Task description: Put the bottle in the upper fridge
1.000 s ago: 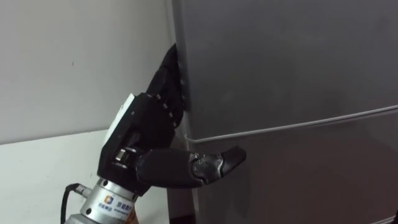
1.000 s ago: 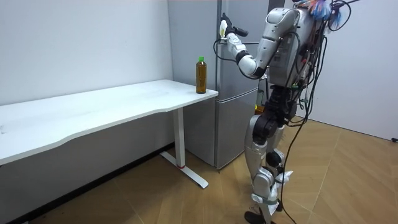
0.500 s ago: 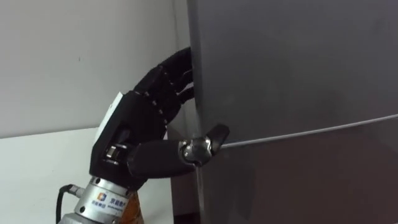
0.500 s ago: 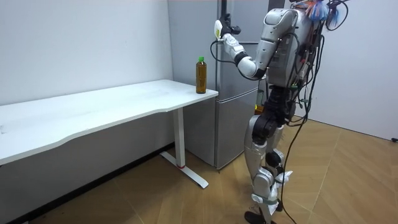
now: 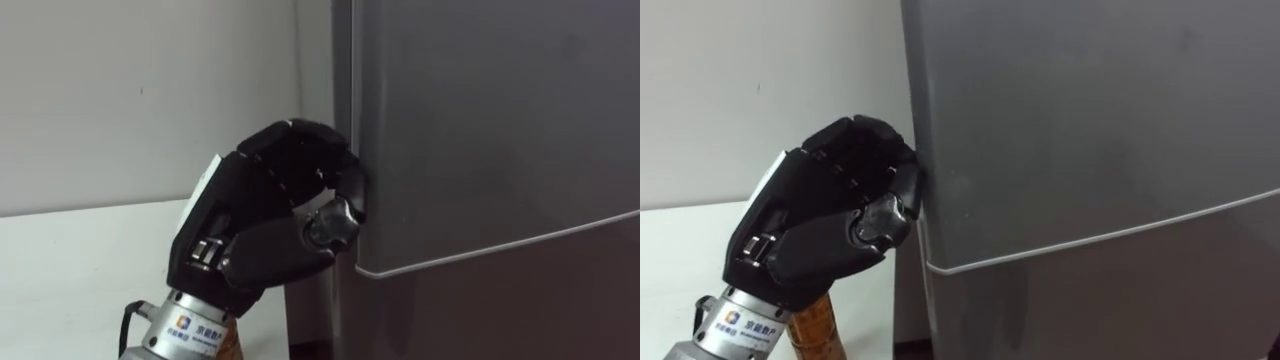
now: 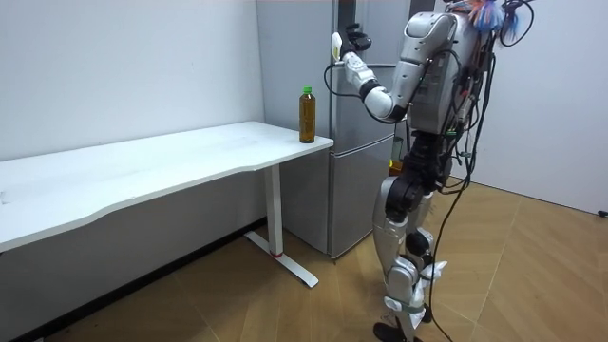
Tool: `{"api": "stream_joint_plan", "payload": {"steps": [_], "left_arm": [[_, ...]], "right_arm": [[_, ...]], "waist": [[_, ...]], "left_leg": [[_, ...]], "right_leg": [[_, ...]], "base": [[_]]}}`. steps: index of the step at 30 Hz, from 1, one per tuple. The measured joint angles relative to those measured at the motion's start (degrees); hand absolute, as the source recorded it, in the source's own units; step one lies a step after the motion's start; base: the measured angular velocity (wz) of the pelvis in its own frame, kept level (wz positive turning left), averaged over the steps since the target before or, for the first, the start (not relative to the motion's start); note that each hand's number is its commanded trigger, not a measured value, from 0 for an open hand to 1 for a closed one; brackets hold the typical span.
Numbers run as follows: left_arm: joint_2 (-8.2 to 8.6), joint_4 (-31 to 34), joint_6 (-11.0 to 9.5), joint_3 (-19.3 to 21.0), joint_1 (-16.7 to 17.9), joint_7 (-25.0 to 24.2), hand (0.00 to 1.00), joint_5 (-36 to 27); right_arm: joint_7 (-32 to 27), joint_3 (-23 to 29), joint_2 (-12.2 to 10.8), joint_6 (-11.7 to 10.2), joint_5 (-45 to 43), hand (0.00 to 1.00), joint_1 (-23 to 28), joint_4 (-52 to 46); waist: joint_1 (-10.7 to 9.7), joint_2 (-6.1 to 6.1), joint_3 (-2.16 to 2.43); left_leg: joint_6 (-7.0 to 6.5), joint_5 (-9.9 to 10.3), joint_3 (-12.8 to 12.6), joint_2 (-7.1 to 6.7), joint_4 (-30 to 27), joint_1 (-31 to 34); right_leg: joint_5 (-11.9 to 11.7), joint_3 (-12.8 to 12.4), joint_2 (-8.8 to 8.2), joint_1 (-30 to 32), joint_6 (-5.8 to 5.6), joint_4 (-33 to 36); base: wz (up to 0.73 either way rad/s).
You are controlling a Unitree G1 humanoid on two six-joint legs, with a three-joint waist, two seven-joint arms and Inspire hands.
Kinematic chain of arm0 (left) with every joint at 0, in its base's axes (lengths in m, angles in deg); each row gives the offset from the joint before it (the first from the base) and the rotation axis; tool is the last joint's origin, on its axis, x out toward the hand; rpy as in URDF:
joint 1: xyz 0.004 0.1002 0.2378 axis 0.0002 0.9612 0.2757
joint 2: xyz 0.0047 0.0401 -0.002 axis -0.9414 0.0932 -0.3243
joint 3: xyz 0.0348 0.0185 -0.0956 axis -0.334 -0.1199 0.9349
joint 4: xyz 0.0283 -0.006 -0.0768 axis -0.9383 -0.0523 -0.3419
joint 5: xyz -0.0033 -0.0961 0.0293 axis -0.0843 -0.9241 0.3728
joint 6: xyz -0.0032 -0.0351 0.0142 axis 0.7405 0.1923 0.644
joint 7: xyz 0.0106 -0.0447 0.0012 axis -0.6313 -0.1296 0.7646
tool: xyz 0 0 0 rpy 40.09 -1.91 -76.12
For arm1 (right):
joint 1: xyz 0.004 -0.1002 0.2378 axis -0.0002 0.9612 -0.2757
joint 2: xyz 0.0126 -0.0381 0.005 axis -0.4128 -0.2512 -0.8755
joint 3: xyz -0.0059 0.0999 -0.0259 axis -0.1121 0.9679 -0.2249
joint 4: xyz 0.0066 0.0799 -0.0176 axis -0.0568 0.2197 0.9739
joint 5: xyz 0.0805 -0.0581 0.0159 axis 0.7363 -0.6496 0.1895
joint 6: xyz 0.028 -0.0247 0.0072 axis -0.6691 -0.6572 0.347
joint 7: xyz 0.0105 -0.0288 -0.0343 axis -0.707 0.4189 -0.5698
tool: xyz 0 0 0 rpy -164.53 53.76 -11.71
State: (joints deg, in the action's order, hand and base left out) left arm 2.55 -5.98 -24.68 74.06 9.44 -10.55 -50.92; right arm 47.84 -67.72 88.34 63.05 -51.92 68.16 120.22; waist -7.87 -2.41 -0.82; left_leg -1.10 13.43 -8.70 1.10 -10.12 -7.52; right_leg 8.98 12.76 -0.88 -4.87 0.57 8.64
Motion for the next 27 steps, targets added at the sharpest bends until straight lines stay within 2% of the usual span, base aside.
{"api": "stream_joint_plan", "payload": {"steps": [22,26,27], "left_arm": [[-0.82,-0.2,0.0,-0.1,0.0,0.0,0.0,0.0],[-0.82,-0.2,0.0,-0.1,0.0,0.0,0.0,0.0],[-0.69,-0.2,0.0,-0.1,0.0,0.0,0.0,-0.1]], "right_arm": [[0.3,0.0,0.1,0.0,0.0,0.0,-0.1,0.0],[0.2,0.0,0.1,0.0,0.2,0.0,-0.1,-0.3],[0.2,0.1,0.1,0.0,0.2,0.0,-0.1,-0.3]], "waist": [[0.0,-0.56,0.1],[-0.9,-0.6,0.11],[-1.3,-0.6,0.11]], "left_leg": [[-0.05,0.0,-0.7,0.01,-0.1,0.0],[-0.06,0.0,-1.0,0.02,-0.1,0.3],[-0.19,-0.1,-1.9,0.1,0.0,0.0]], "right_leg": [[-0.1,-0.2,-0.01,-0.1,-0.05,0.1],[-0.1,-0.1,-0.04,-0.7,-0.08,0.0],[-0.1,-0.3,-0.06,-0.8,-0.09,0.0]], "base": [[0.0],[0.1],[0.12]]}}
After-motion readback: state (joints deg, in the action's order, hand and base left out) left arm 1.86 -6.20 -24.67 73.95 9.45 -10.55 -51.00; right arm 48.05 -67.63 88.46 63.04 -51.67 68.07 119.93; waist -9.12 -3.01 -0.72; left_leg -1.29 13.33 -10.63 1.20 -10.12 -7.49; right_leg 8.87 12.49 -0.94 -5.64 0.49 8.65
